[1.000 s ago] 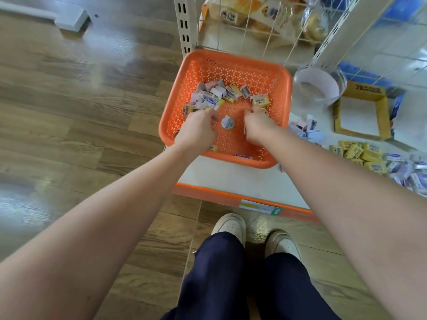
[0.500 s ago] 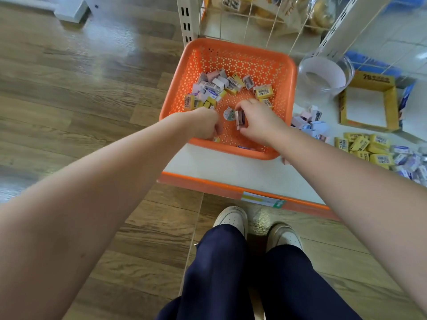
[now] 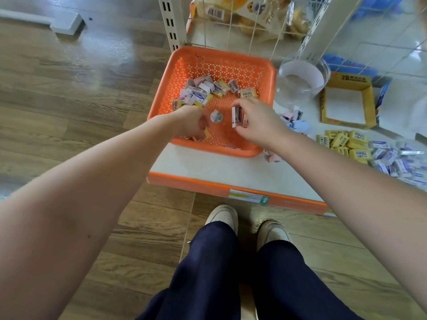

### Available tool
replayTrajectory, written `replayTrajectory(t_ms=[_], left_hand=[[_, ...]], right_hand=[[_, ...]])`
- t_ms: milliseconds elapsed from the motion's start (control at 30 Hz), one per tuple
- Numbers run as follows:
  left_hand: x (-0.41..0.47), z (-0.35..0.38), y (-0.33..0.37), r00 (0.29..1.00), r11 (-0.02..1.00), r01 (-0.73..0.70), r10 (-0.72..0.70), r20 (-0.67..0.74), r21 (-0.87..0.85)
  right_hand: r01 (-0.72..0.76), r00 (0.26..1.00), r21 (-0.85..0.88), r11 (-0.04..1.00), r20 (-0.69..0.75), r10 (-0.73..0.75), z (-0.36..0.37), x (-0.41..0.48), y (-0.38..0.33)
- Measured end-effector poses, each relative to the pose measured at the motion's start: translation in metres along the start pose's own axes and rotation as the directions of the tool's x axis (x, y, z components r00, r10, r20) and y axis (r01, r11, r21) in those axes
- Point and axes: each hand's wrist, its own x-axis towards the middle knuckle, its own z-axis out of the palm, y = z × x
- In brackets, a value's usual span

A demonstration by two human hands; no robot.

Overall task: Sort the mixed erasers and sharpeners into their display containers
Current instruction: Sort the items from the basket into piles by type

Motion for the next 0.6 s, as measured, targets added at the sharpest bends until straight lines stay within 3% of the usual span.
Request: replayTrajectory(t_ms=[133,233,433,600], left_hand=[[-0.004,-0.01,0.012,0.981,0.962,0.012,-0.065,-0.185,-0.273],[-0.003,-0.017,0.043,0.961,0.919,-0.06,-0.053,-0.273,-0.389],[0.013,-0.016,0.122,0.939,0.888,-0.202,0.055,-0.341,-0.413],[0.03,0.0,0.191,0.96,0.894,-0.249,0.177,-0.217,-0.372]], right_hand=[[-0.012,0.994,0.063,0.998,-0.107,0.019,-0.011,-0.024,0.012],[-0.046,0.979,0.148,0.988,-0.192,0.075,-0.018,-0.045,0.02],[-0.177,0.934,0.182,0.967,-0.28,0.223,-0.039,-0.093,0.061],[-0.34,0.868,0.193,0.92,-0.312,0.386,-0.062,-0.138,0.116]])
